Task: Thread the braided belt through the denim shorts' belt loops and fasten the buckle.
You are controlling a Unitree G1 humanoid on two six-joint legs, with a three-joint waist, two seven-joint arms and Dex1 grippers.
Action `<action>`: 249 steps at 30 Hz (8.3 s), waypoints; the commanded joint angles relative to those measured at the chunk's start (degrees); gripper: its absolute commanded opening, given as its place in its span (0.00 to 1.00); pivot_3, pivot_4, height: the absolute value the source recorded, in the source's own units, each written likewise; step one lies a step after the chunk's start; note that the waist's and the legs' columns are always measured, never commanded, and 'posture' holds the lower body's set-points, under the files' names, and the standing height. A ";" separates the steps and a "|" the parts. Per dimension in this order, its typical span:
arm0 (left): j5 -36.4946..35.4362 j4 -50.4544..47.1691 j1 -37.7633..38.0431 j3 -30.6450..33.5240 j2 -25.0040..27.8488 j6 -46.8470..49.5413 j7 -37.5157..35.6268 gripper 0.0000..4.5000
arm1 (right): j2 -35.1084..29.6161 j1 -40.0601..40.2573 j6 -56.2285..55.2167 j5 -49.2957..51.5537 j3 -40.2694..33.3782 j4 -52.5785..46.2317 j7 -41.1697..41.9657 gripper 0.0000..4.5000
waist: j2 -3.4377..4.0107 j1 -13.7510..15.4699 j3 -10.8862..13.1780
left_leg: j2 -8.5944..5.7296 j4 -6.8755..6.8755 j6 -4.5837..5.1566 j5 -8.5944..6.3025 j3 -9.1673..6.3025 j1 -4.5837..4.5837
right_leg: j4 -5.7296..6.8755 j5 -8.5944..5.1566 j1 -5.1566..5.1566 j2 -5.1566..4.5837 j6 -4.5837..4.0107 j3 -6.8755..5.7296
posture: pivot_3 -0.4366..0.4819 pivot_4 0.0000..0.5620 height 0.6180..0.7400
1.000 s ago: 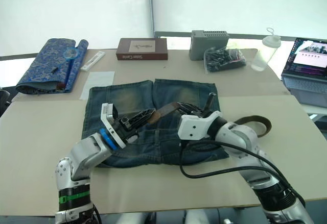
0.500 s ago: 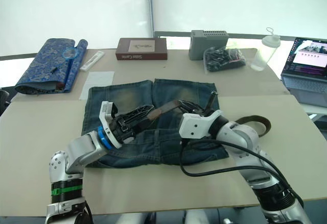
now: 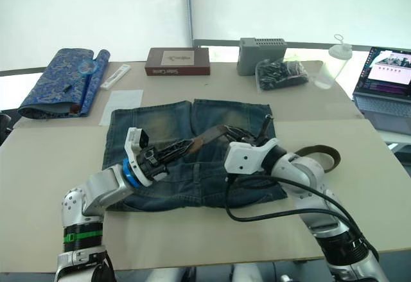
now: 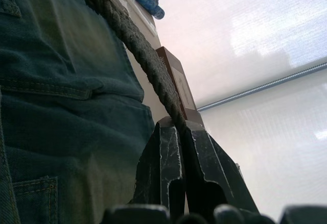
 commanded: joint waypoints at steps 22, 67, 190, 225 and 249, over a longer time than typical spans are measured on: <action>-0.48 6.47 -12.66 -13.51 23.52 6.28 -19.59 0.00 | 39.05 -3.88 94.74 70.59 -45.06 -18.86 -9.16 0.55 | 0.05 -0.20 0.08 | -0.15 -0.55 -0.33 0.19 -0.54 -0.12 | 0.06 0.00 -0.54 0.14 -0.32 0.09 | 0.48 0.27 1.00; 8.28 2.59 -8.03 -16.13 30.89 6.89 -32.64 0.00 | 8.06 1.36 50.82 125.21 -13.38 -7.33 -50.01 0.00 | 0.00 -1.61 0.08 | -0.11 -0.98 -0.01 0.08 0.18 -0.12 | 0.00 0.03 -0.89 0.30 -0.19 1.09 | 0.48 0.27 1.00; 22.96 -1.59 -4.17 -8.54 -5.00 0.05 -6.49 0.87 | 12.72 10.35 48.55 131.68 -21.98 1.19 -62.66 0.00 | -0.01 -0.95 0.01 | -0.11 -0.04 0.73 -0.04 0.74 -0.25 | -0.20 0.68 -0.60 0.24 0.44 1.51 | 0.48 0.27 1.00; 10.73 -4.80 -0.26 -7.97 3.25 -5.63 -1.13 0.00 | -23.96 23.43 44.35 79.83 -21.39 -16.96 -8.69 0.41 | -0.01 -0.08 0.00 | -0.06 0.04 0.82 -0.09 0.74 -0.60 | -0.80 0.80 -0.65 0.27 0.59 1.41 | 0.48 0.27 1.00; 22.85 -2.04 -3.38 -15.77 -0.11 -7.15 -6.65 0.00 | -17.28 7.57 51.50 48.07 2.19 -4.03 -0.18 0.01 | -0.06 1.34 0.00 | -0.13 0.08 0.68 -0.01 0.69 -0.77 | -0.93 0.96 -0.79 0.15 0.47 1.41 | 0.48 0.27 1.00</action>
